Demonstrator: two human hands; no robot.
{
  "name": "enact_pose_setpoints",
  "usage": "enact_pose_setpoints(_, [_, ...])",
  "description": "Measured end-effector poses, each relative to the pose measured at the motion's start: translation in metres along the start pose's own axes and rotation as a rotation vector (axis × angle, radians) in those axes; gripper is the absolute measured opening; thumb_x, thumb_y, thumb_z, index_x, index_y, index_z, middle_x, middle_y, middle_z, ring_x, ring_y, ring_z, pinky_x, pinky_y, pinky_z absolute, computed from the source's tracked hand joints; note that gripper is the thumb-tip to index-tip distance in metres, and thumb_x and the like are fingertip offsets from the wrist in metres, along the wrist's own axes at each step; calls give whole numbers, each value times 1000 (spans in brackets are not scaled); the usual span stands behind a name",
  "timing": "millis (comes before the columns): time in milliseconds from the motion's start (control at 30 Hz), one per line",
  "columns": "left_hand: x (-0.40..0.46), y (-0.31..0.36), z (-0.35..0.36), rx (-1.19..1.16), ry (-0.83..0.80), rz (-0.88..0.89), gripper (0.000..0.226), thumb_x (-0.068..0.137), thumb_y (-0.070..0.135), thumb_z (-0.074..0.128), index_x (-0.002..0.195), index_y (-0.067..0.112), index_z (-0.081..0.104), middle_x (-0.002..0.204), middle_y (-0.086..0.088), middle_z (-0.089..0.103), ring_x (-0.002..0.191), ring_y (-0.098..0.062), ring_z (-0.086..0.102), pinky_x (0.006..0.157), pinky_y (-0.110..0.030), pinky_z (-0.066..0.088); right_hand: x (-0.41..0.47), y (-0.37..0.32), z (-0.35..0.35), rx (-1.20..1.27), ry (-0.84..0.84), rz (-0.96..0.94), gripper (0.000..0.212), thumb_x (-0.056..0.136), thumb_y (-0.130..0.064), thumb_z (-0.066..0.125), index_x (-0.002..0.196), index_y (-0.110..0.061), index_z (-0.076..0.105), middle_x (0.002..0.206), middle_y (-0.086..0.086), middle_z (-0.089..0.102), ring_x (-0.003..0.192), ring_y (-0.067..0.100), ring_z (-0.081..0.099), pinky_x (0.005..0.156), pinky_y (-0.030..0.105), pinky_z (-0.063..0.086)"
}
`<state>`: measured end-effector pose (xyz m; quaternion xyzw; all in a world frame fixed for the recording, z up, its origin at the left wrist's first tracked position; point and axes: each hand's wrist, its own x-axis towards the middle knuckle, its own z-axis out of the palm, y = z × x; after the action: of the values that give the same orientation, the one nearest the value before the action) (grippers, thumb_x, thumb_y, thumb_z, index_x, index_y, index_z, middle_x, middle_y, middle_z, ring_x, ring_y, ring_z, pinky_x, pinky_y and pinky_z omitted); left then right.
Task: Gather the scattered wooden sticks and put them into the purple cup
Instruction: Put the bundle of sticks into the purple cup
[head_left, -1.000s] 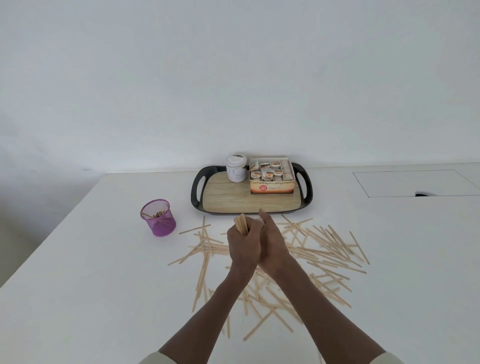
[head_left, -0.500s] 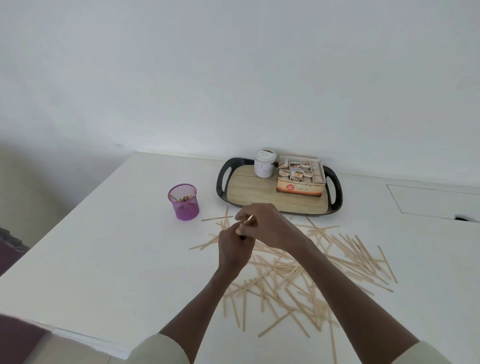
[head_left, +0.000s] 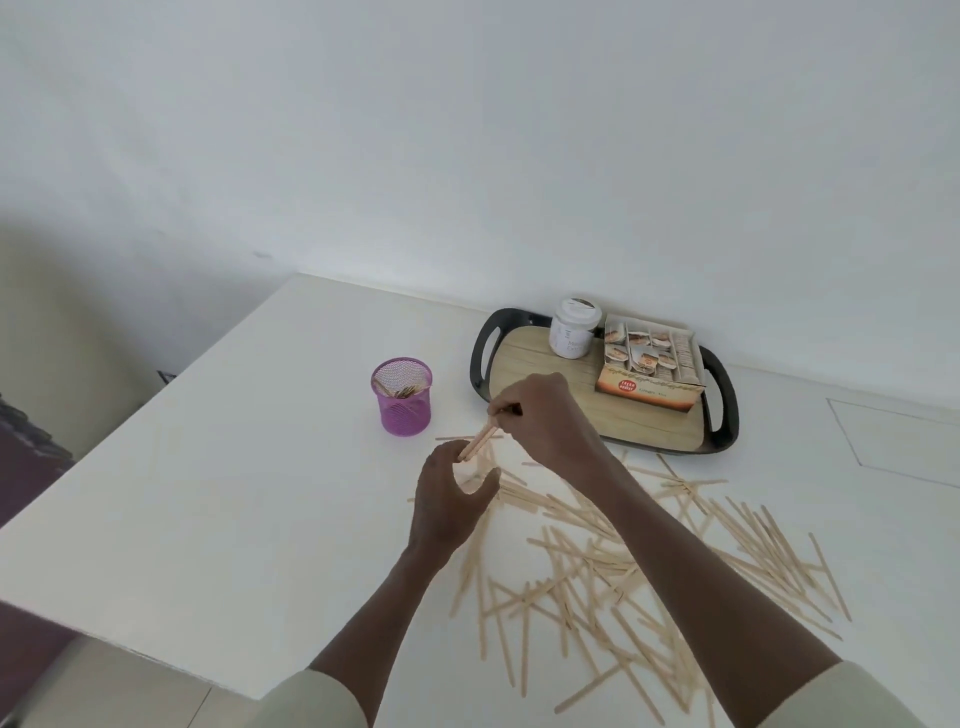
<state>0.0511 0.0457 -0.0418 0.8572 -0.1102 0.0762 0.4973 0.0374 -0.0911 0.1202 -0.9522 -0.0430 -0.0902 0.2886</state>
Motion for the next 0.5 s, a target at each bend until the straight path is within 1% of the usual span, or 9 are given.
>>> enact_pose_setpoints(33, [-1, -13, -1, 54, 7, 11, 45, 77, 40, 75, 114, 22, 57, 111, 9, 63, 104, -9, 56, 88, -18, 44, 9, -2, -1, 7, 38, -3, 14, 88, -5, 70, 99, -4, 79, 93, 9, 77, 81, 16, 70, 73, 17, 50])
enact_pose_setpoints(67, [-2, -24, -1, 109, 15, 25, 52, 78, 40, 76, 120, 16, 55, 119, 2, 61, 112, -14, 53, 95, -24, 45, 18, -4, -1, 7, 74, -11, 15, 88, -5, 70, 100, -4, 78, 94, 9, 78, 80, 14, 70, 72, 14, 48])
enact_pose_setpoints(133, [-5, -38, -2, 195, 22, 33, 62, 80, 43, 74, 127, 9, 52, 128, -5, 57, 122, -20, 50, 102, -34, 46, 39, -11, 0, 7, 147, -37, 16, 89, -4, 68, 101, -4, 78, 95, 9, 78, 78, 9, 67, 70, 6, 44])
enact_pose_setpoints(167, [-6, -42, -1, 214, 25, 27, 66, 81, 47, 72, 129, 9, 51, 131, -6, 56, 124, -22, 49, 104, -35, 46, 49, -15, 2, 16, 178, -53, 16, 89, -4, 67, 101, -3, 78, 95, 9, 78, 79, 10, 67, 72, 7, 47])
enact_pose_setpoints(233, [-5, -44, 1, 225, 31, 31, 69, 81, 55, 66, 131, 10, 50, 134, -6, 54, 126, -22, 48, 104, -35, 45, 70, -22, 10, 22, 212, -80, 16, 89, -3, 66, 101, -3, 77, 96, 12, 77, 84, 19, 70, 80, 24, 54])
enact_pose_setpoints(267, [-5, -45, 2, 230, 30, 43, 69, 82, 57, 64, 131, 10, 50, 134, -5, 54, 126, -21, 48, 103, -35, 45, 79, -25, 15, 12, 211, -88, 17, 90, -3, 64, 101, -2, 77, 96, 13, 76, 86, 22, 70, 83, 31, 55])
enact_pose_setpoints(333, [-3, -45, 3, 228, 28, 59, 70, 82, 61, 62, 130, 12, 50, 133, -3, 54, 125, -20, 47, 103, -33, 45, 97, -30, 29, -30, 182, -107, 17, 91, -2, 60, 95, -1, 76, 92, 14, 74, 85, 25, 68, 82, 39, 53])
enact_pose_setpoints(400, [-2, -47, 3, 214, 30, 79, 69, 82, 61, 62, 130, 12, 50, 132, -3, 54, 125, -19, 47, 102, -32, 45, 110, -31, 44, -67, 132, -109, 18, 91, -1, 56, 89, 1, 74, 88, 14, 71, 81, 27, 65, 79, 42, 53])
enact_pose_setpoints(500, [-1, -49, 3, 208, 40, 104, 68, 82, 61, 61, 129, 13, 51, 131, -2, 54, 123, -18, 48, 101, -31, 45, 121, -31, 67, -100, 29, -88, 24, 95, -2, 51, 99, -1, 75, 96, 13, 69, 88, 26, 65, 81, 33, 51])
